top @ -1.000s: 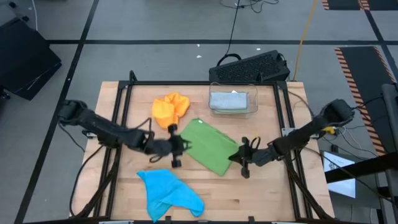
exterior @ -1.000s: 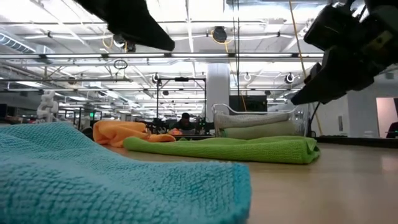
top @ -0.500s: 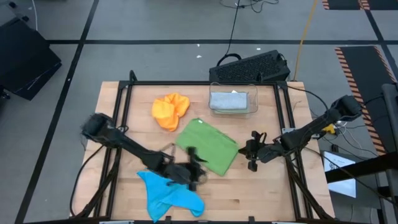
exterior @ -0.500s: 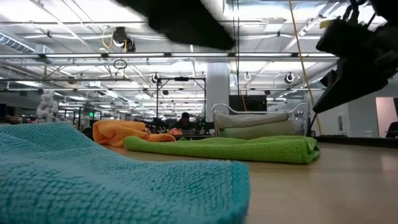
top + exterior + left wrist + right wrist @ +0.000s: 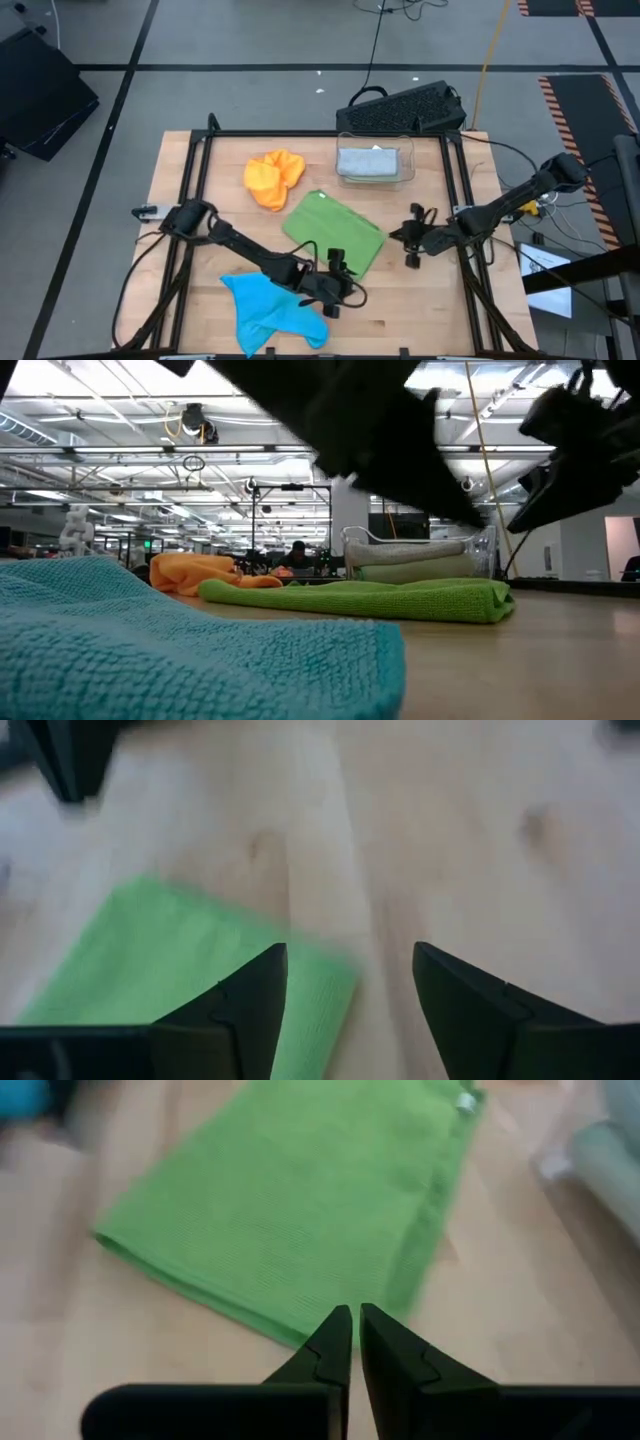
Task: Fold microfiber towels
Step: Fold the green microfiber towel
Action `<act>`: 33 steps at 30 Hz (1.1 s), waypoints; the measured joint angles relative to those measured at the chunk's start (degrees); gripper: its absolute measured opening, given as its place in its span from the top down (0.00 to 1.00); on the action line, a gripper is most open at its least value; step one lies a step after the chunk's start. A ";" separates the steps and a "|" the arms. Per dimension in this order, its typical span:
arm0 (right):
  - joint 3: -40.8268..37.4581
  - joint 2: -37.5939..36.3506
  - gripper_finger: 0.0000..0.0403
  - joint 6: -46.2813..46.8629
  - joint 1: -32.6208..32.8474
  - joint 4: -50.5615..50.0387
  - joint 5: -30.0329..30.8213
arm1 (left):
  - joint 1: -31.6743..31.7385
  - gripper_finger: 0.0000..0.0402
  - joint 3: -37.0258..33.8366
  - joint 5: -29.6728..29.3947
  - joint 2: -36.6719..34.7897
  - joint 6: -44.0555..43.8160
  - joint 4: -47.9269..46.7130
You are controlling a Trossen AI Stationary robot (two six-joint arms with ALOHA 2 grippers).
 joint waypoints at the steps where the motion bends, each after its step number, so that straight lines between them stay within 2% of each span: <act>1: -0.02 0.01 0.96 -0.24 -0.13 1.59 -0.12 | 0.08 0.45 -0.04 0.05 0.03 0.08 -1.16; 12: -5.40 -4.21 0.96 -0.31 -0.05 5.91 -0.89 | 1.62 0.49 1.24 4.93 3.84 0.25 1.90; 22: -6.15 -4.51 0.96 -3.27 -0.05 11.33 -0.81 | 2.09 0.50 1.35 4.72 5.46 2.09 3.38; 33: -6.22 -3.74 0.96 -5.88 -0.05 12.54 -0.89 | 2.60 0.50 1.35 4.88 5.52 2.85 2.93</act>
